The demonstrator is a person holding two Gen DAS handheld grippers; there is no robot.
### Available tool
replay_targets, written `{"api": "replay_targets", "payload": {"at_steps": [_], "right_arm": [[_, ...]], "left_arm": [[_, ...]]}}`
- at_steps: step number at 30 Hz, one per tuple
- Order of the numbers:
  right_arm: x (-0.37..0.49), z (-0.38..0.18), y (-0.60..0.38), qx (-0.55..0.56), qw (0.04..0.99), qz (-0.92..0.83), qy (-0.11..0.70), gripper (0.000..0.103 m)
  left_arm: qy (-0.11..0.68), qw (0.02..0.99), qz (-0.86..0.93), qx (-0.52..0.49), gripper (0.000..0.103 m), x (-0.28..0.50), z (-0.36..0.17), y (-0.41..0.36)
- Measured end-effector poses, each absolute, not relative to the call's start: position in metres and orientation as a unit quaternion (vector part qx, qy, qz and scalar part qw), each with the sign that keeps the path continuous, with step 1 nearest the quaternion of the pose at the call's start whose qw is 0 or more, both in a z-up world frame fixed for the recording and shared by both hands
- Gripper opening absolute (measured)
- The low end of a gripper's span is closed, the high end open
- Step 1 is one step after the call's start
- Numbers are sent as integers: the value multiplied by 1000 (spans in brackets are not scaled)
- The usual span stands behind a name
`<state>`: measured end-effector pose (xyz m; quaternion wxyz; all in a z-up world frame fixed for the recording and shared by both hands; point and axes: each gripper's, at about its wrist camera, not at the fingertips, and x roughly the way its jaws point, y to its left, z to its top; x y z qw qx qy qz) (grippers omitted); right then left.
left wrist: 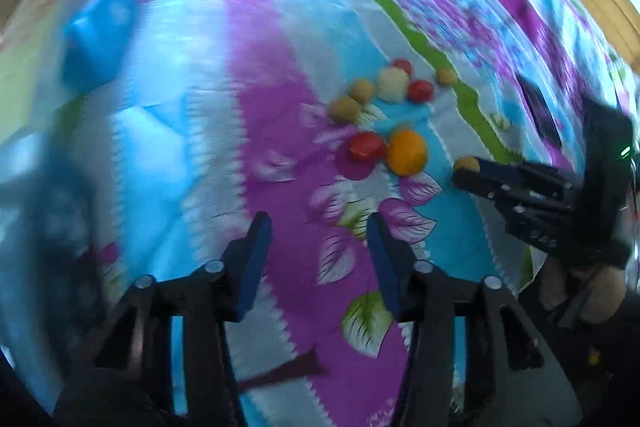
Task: Organize fruits
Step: 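Grasp a yellow plum with the right tool, then grasp a red plum with the left tool while the right tool holds its yellow plum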
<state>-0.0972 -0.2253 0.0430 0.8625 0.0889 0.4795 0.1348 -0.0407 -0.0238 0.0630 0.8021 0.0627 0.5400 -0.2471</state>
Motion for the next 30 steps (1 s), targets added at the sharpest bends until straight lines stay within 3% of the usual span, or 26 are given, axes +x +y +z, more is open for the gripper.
{"api": "replay_targets", "payload": {"at_steps": [8,30], "right_arm": [[-98,54,-230,101,864,139,473,29],[-91,61,-230,108,868,137,465,29]], "left_arm": [[538,786,-296,68,38,-22,31,-57],[499,815,-293,40,38,-10,23,-76]]}}
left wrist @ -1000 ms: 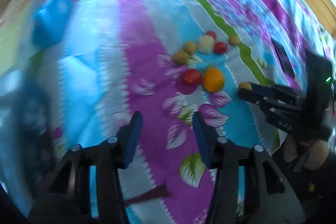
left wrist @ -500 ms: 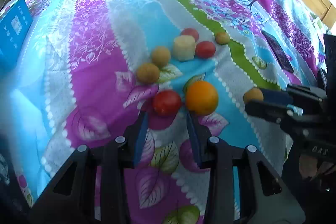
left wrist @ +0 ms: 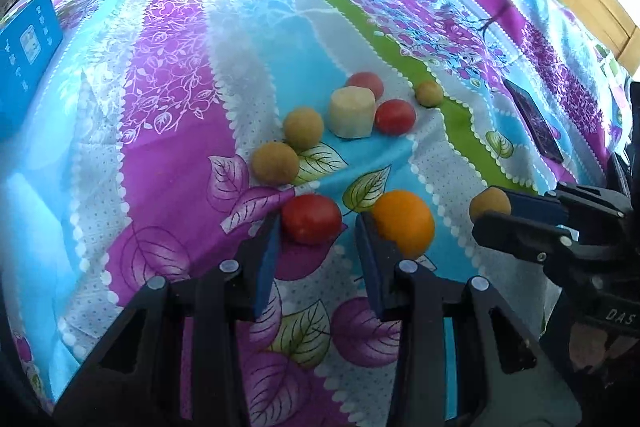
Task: Organize fruits
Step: 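Grasp a red plum with the left tool while the right tool holds its yellow plum, then carry the yellow plum and red plum over the light-blue basket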
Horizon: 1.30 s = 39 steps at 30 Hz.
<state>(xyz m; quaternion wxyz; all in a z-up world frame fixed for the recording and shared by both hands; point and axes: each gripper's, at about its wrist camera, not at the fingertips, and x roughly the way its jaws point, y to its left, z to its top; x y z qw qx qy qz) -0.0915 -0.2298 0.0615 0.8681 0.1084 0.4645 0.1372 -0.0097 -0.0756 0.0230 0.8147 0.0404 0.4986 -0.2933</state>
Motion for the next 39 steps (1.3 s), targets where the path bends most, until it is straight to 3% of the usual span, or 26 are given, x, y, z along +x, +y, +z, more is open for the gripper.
{"api": "replay_targets", "payload": {"at_steps": [3,11,39], "right_arm": [[-91,62,-230,110,868,132,465,29],[-90,72,-231,106,876,116,457,29],[-82,189,-152,24,918,101,383,29]], "left_arm": [[495,822,-280,42,30,-10,23,-76],[485,836,-255,39,30,-16,33,-70],[374,920,-117,-9,30,-56,179,41]]}}
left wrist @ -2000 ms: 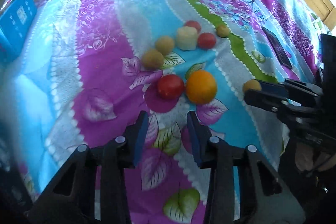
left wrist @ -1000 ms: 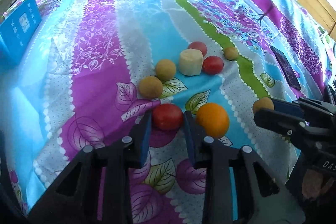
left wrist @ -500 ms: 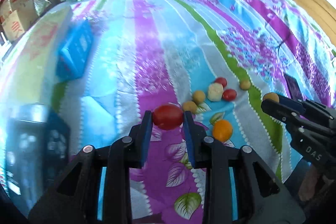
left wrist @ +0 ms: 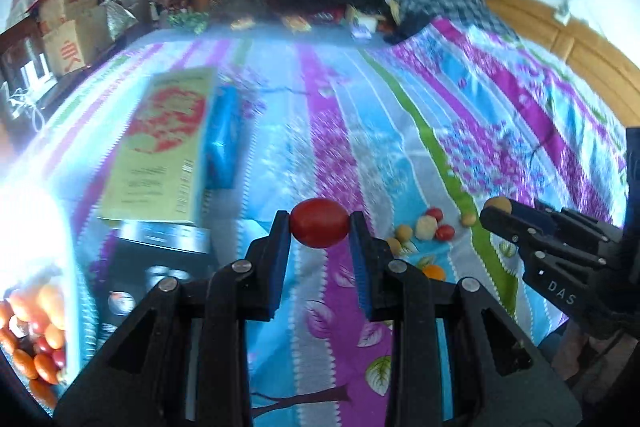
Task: Organize fruits
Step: 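Carry the yellow plum and red plum over the light-blue basket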
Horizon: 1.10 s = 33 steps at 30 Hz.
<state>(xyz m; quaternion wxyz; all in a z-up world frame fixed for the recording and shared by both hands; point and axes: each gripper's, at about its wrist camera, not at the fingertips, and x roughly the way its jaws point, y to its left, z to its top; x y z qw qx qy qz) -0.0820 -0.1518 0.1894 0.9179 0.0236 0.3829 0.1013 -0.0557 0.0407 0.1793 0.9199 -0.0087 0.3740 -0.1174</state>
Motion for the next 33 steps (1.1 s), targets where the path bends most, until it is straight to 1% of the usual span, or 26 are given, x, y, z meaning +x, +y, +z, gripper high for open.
{"api": "replay_targets", "payload": {"at_steps": [6,19,26,33], "right_arm": [[-73,215,-112,19,919,137,368,29],[-61,262,4,-2,907,235,350,29],[-66,278,82,-23,887,302,350,29],[-71,276,153,-50,856,356,371,29]], "left_arm": [[350,933,-77,-38,30,-64,204,87],[312,945,34,-96,30,-95,234,197],[304,939,95,-129,30,-116,234,258],[312,927,141,-155,30,-131,220,304]]}}
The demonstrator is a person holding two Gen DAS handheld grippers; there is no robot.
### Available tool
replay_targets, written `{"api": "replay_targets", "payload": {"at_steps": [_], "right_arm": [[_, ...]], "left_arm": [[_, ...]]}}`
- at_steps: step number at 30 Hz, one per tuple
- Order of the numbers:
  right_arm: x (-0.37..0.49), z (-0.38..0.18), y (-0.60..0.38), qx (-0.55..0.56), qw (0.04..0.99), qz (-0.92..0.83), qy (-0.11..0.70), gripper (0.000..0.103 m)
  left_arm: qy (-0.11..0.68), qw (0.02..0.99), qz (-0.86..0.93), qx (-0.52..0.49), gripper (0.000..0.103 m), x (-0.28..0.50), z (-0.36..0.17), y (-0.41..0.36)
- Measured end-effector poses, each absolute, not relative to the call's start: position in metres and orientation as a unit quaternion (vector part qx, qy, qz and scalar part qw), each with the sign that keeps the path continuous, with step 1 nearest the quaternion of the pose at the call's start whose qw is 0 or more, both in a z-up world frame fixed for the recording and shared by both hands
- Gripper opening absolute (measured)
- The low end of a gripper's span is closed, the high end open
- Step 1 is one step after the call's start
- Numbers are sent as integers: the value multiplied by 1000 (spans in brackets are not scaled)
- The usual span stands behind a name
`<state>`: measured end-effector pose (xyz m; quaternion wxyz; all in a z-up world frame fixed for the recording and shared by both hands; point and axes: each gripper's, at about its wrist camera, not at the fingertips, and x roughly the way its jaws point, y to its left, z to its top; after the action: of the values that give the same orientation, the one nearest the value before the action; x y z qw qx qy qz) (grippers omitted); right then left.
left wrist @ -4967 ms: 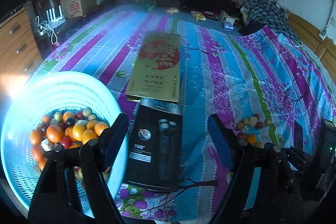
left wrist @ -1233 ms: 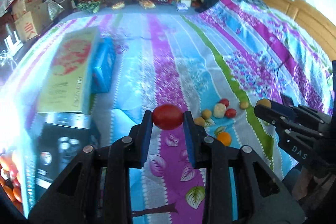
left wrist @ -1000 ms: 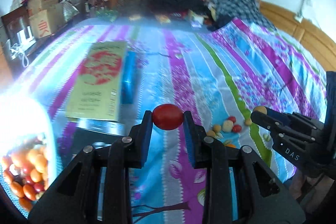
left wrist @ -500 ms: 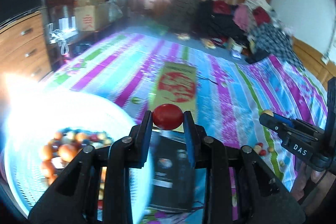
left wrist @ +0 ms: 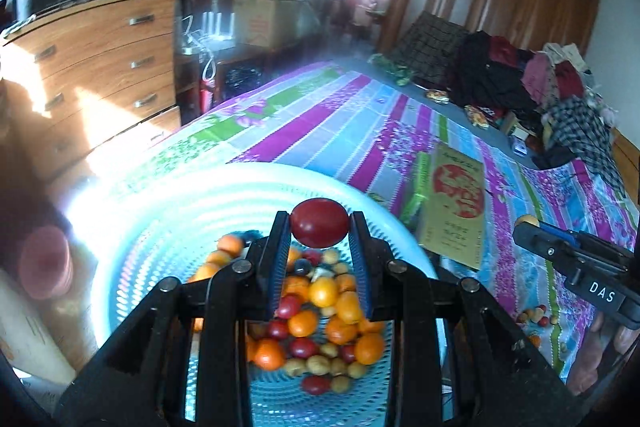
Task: Organize fruits
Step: 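Carry the yellow plum and red plum over the light-blue basket, then open both tools to drop the plums into the basket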
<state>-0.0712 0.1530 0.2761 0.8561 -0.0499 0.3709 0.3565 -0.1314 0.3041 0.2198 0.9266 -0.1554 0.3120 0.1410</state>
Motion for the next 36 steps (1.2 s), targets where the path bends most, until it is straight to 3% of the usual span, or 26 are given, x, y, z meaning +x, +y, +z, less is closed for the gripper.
{"api": "replay_targets", "payload": {"at_steps": [18,36], "right_arm": [[-83,244,234,-90,805,399,429,29],[-82,236,239,-92,799,396,442,29]], "left_arm": [[395,888,178,-155,30,-145,172,344],[401,886,176,-152,30,-144,172,354]]}}
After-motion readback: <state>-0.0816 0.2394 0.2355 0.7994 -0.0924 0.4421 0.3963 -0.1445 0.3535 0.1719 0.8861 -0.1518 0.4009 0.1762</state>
